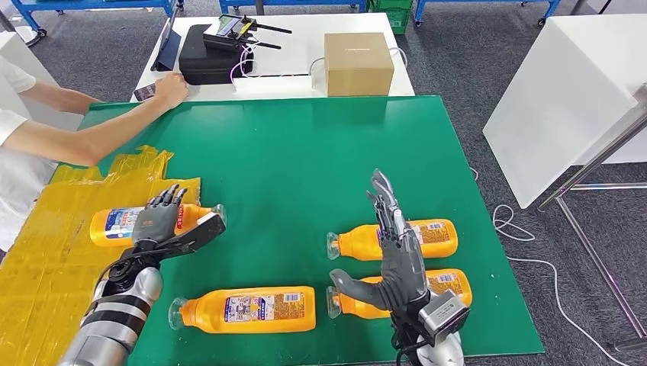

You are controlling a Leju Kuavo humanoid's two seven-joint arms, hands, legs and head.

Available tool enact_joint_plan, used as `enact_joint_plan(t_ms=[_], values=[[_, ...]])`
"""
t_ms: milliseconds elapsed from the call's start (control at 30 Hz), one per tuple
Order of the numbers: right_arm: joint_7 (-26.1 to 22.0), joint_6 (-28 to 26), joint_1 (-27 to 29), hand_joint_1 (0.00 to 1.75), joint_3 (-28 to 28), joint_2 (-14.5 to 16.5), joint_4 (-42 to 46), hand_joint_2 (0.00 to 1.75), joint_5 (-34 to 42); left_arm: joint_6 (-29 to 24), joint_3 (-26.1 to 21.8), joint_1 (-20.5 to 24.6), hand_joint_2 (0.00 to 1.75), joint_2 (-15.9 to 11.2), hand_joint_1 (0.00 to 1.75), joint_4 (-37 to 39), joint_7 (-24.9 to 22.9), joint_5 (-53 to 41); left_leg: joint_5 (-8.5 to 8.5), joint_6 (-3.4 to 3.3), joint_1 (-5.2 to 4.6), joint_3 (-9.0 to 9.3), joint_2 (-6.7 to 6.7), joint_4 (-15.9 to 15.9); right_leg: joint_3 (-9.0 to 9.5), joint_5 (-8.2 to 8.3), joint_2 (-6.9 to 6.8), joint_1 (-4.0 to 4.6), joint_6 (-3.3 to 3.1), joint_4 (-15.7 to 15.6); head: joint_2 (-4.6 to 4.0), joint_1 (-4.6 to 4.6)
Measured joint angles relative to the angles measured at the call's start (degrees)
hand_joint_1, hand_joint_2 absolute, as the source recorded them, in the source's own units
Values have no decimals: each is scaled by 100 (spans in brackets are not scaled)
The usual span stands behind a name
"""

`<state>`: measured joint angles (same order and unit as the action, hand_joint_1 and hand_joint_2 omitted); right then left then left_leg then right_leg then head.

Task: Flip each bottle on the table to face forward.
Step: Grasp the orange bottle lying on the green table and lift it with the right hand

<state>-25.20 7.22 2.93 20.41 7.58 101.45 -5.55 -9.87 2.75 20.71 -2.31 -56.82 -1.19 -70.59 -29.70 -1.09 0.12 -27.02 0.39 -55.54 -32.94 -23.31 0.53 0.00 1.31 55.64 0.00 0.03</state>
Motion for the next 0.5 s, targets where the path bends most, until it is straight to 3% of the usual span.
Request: enact_joint_plan(t_ms=[500], values=[[8, 27, 79, 0, -133, 42, -23, 175, -61, -130, 64, -379, 175, 28, 0, -771, 22, 249, 0, 0, 1, -1, 1, 0, -1, 0, 0, 0, 0, 0, 0, 1]])
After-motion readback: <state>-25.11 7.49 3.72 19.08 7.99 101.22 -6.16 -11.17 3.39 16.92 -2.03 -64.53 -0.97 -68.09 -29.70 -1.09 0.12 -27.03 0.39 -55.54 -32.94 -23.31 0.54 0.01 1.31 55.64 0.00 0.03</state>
